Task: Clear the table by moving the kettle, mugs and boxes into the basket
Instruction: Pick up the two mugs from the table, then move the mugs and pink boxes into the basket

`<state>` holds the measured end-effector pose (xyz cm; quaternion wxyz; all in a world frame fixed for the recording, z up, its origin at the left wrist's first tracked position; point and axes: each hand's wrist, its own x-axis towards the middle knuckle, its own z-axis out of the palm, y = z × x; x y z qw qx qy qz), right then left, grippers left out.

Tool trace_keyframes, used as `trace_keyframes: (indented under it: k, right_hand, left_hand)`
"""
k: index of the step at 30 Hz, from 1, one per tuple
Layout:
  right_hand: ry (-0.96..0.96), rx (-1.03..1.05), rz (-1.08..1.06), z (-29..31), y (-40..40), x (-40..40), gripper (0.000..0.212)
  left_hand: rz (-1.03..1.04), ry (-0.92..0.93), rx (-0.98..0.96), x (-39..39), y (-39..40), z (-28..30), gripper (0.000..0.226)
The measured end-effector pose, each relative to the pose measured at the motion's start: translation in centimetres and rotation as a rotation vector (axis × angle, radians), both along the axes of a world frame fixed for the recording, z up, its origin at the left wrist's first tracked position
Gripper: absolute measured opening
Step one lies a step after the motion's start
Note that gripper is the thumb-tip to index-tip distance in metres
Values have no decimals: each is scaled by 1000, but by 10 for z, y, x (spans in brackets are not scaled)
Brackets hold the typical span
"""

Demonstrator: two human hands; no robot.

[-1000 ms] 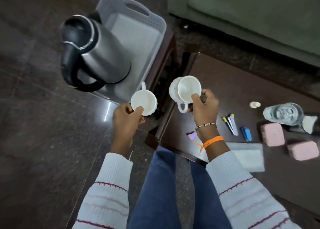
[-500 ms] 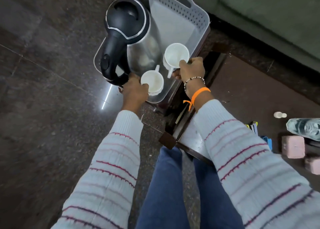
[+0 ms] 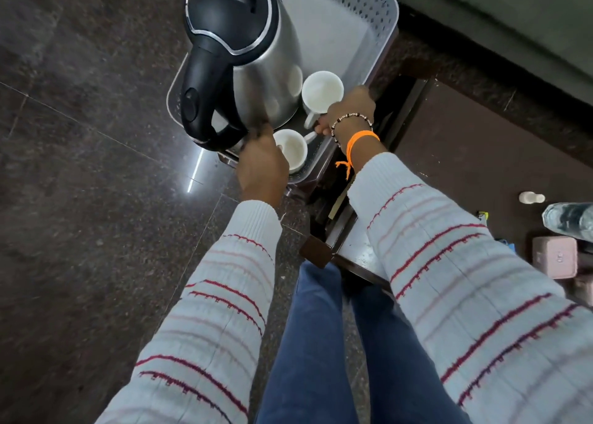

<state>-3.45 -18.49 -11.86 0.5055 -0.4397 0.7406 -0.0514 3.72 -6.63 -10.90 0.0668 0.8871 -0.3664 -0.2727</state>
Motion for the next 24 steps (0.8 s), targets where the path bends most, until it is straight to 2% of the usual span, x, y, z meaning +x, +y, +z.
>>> trace_keyframes:
  k: [4, 6, 9, 10, 18, 24]
  right_hand:
    - [-40, -14, 22, 7, 6, -16, 23]
    - [-57, -44, 31, 11, 14, -27, 5]
    - [-115, -62, -20, 12, 28, -49, 31]
    - [-151, -63, -67, 14, 35, -59, 34]
    - [-280, 14, -372, 13, 79, -181, 29]
    - [-160, 39, -458, 0, 112, -297, 25]
  left_hand:
    - [119, -21, -104, -17, 6, 15, 39]
    - [151, 16, -181, -29, 11, 22, 34]
    - [146, 104, -244, -51, 16, 31, 27]
    - [131, 138, -254, -59, 17, 32, 24]
    - [-74, 340, -128, -153, 21, 27, 14]
    - [-331, 393, -14, -241, 20, 17, 13]
